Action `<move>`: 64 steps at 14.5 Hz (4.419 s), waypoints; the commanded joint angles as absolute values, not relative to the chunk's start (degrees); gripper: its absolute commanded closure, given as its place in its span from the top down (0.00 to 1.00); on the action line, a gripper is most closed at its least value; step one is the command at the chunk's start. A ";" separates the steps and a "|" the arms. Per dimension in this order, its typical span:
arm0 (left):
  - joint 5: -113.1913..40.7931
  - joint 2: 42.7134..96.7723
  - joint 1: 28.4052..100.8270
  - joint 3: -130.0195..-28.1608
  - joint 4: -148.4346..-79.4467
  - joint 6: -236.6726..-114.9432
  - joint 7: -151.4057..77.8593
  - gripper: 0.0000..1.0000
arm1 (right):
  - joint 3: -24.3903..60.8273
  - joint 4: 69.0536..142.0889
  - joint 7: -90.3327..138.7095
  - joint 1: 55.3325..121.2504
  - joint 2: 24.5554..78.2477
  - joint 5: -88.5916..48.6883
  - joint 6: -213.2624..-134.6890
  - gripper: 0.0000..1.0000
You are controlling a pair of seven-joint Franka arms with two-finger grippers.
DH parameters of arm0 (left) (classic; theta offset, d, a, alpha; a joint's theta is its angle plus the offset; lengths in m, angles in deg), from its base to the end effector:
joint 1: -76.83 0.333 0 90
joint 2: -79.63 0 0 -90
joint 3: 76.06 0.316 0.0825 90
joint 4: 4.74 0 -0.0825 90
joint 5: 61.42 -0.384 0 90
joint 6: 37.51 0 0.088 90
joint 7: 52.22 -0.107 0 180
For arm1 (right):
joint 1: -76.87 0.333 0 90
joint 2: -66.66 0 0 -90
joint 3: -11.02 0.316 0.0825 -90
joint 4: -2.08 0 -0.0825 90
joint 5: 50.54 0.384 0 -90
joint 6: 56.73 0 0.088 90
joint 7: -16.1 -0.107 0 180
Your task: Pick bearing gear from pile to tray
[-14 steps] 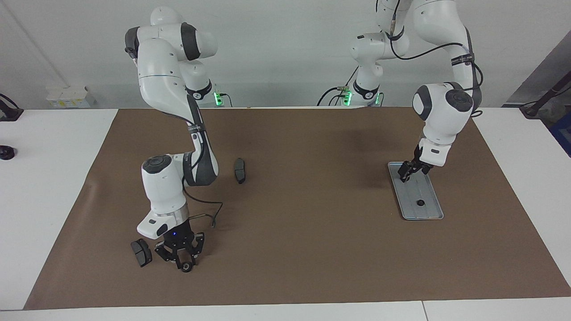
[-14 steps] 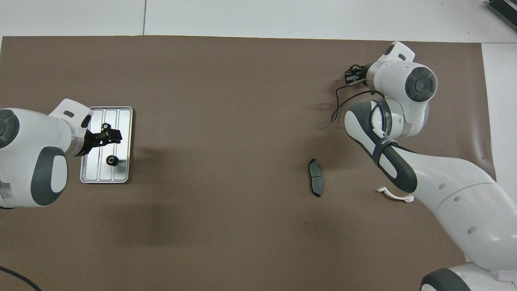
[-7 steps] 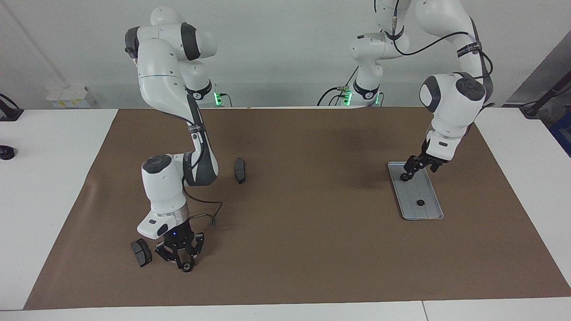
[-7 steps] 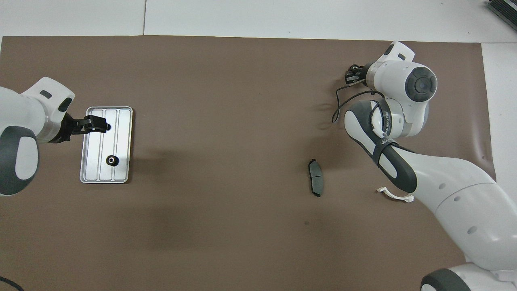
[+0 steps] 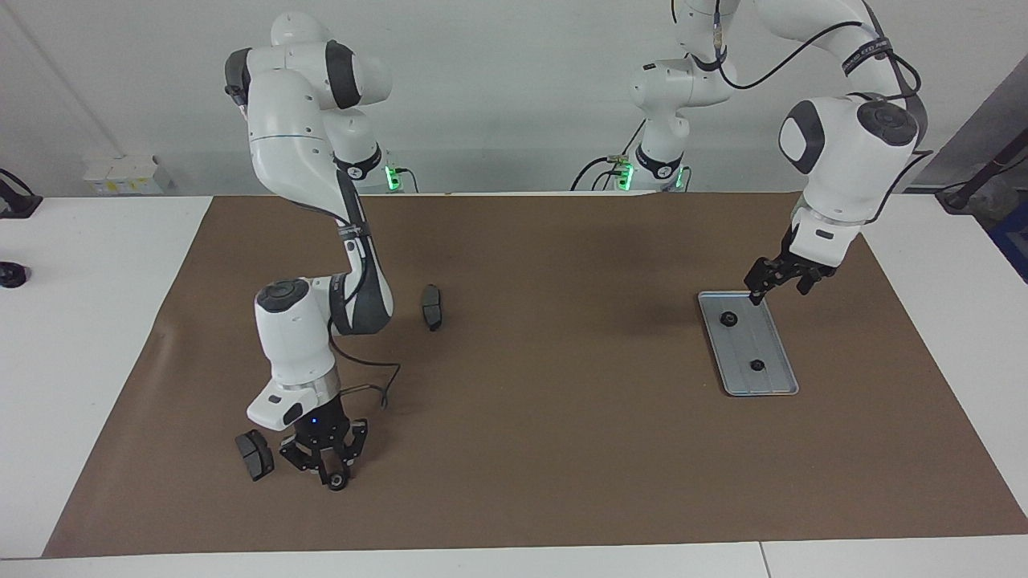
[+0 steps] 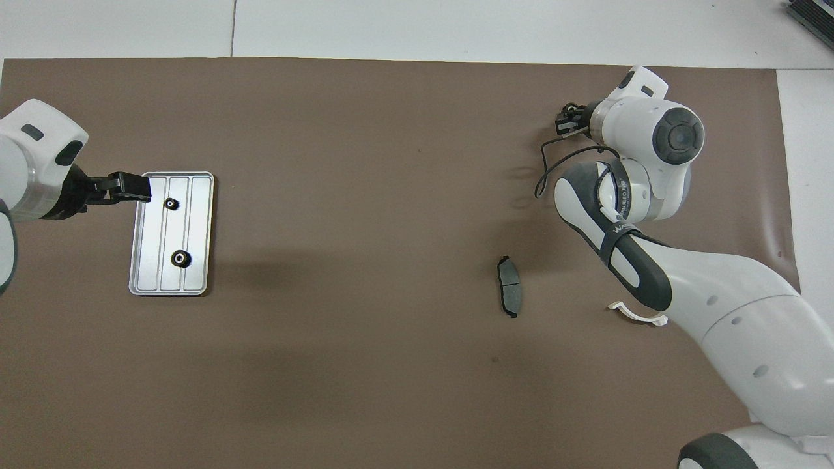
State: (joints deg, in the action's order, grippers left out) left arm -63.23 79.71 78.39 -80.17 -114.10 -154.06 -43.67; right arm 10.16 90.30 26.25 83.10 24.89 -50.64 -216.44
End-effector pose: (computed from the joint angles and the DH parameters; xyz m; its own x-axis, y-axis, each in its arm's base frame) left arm 0.5721 -0.0237 0.5052 0.9874 0.0908 0.1294 0.0929 -0.9956 -0.0108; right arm 0.7452 0.0725 0.2809 0.8328 0.2651 0.4860 0.2492 -0.9634 0.0985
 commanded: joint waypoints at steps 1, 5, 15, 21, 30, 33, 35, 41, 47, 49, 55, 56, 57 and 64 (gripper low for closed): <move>-63.18 80.24 76.23 -79.93 -113.46 -152.74 -44.57 1.00 | 10.49 90.06 27.62 83.98 24.56 -50.19 -219.06 0.25; -63.53 79.72 74.28 -80.46 -110.67 -147.76 -44.92 1.00 | 10.49 89.45 27.27 86.61 24.47 -50.10 -219.24 0.23; -63.18 79.54 73.58 -80.72 -109.86 -146.32 -44.83 1.00 | 10.49 86.02 9.27 105.42 24.91 -49.49 -224.78 0.24; -63.09 79.54 73.49 -80.72 -109.95 -146.67 -44.40 1.00 | 10.49 85.84 -4.00 113.07 25.43 -49.31 -224.25 0.30; -63.01 79.80 74.28 -80.63 -110.91 -148.08 -44.22 1.00 | 11.02 83.82 -18.88 118.09 25.52 -48.87 -223.90 0.47; -62.57 78.76 73.76 -80.72 -112.66 -154.20 -37.75 1.00 | 10.93 83.82 -18.79 117.13 26.13 -48.87 -223.46 0.47; -62.57 76.04 72.01 -80.72 -113.02 -158.96 -30.71 1.00 | 10.93 83.82 -18.70 114.85 28.24 -48.96 -220.66 0.47; -66.84 63.83 59.81 -80.37 -109.70 -169.08 -0.44 1.00 | 13.64 83.82 -17.91 102.65 35.63 -49.05 -211.59 0.50; -73.11 51.60 53.19 -80.37 -101.86 -171.44 20.47 1.00 | 14.71 84.35 -14.31 91.56 39.58 -49.05 -198.36 0.50; -73.29 51.33 53.71 -80.37 -102.56 -174.26 20.38 1.00 | 14.62 84.52 -11.07 88.57 41.25 -49.05 -191.50 0.50; -73.29 52.03 53.02 -80.46 -107.74 -176.99 20.47 0.72 | 14.45 87.85 -1.41 81.62 50.29 -49.93 -170.84 0.50; -73.29 52.20 52.75 -80.37 -108.01 -177.08 20.64 0.70 | 14.36 88.82 0.70 80.92 52.48 -49.93 -167.77 0.50; -73.29 52.21 52.40 -80.37 -108.10 -177.17 20.99 0.68 | 14.36 90.22 2.29 80.13 54.85 -49.93 -165.04 0.50; -73.46 52.21 52.75 -80.37 -107.67 -176.74 20.12 0.00 | 14.36 97.44 2.74 80.38 65.86 -49.93 -156.50 0.50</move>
State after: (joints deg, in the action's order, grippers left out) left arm -72.12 51.40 53.03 -80.95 -106.47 -176.12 19.57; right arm 13.81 94.02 2.35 80.87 62.73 -49.66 -157.62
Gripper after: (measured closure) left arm 0.656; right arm 0.498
